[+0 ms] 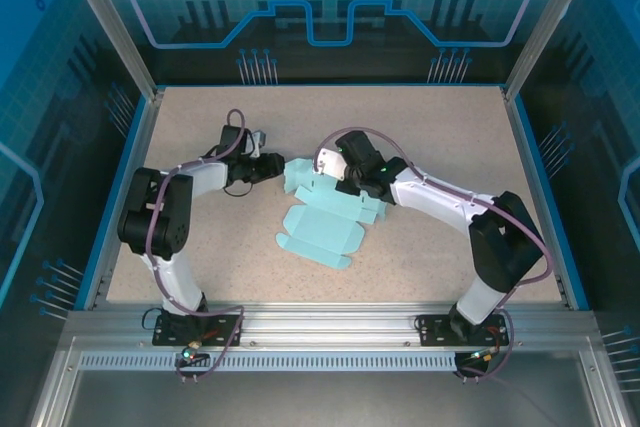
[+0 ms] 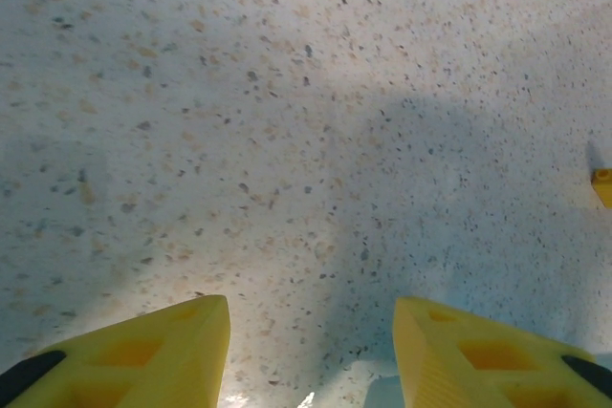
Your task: Fold the paper box
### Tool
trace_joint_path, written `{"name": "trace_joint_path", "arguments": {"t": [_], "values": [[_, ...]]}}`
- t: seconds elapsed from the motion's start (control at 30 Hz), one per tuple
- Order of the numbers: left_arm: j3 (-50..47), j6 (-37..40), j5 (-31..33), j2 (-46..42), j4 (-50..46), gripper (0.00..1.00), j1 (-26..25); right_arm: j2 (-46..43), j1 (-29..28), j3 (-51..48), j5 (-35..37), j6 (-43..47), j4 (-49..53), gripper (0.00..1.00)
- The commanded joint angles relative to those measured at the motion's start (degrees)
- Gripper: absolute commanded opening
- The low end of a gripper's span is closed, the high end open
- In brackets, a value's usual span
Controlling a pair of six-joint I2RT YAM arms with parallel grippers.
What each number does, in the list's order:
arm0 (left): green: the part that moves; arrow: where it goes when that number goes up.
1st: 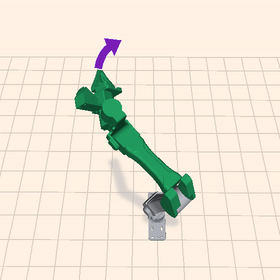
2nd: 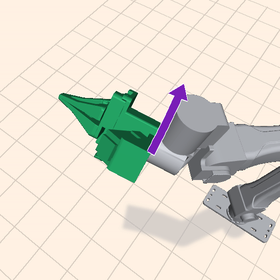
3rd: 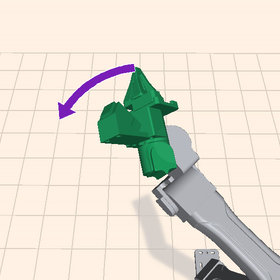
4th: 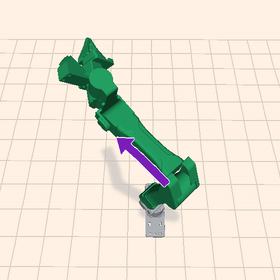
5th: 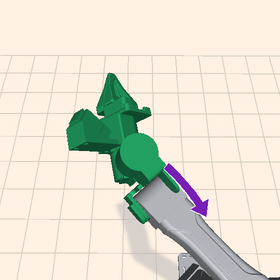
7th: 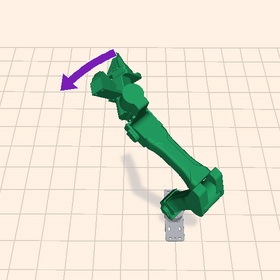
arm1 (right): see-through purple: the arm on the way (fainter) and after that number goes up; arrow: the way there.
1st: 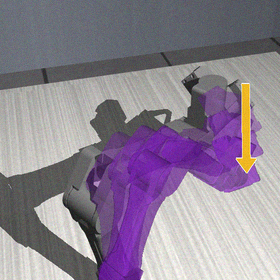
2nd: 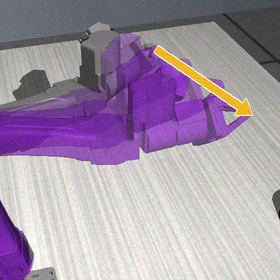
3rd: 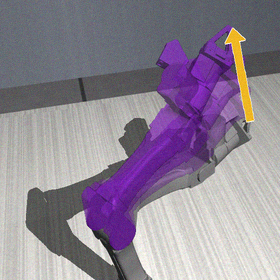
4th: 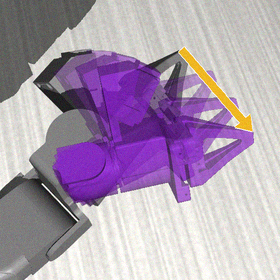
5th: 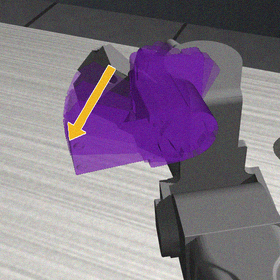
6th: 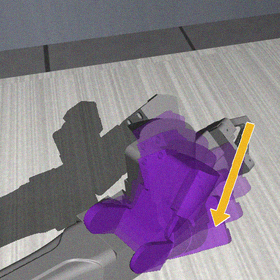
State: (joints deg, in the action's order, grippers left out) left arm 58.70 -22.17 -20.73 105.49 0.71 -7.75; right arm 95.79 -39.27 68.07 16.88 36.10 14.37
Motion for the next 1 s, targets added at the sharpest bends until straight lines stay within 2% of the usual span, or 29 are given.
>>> {"name": "trace_joint_path", "arguments": {"t": [0.0,0.6,0.97], "values": [[-0.58,2.1,-2.56,0.79,-0.01,0.5,-1.1,1.39,-1.05,-1.19,3.98,3.23,-3.12,0.0],[-8.4,6.22,-3.62,-5.61,5.83,0.5,-3.68,-0.13,-1.1,-2.92,4.21,4.6,-4.24,0.0],[-8.43,9.6,-2.22,-6.24,6.63,0.5,-3.83,-2.95,-2.5,-5.31,5.77,6.92,-6.9,0.0]]}}
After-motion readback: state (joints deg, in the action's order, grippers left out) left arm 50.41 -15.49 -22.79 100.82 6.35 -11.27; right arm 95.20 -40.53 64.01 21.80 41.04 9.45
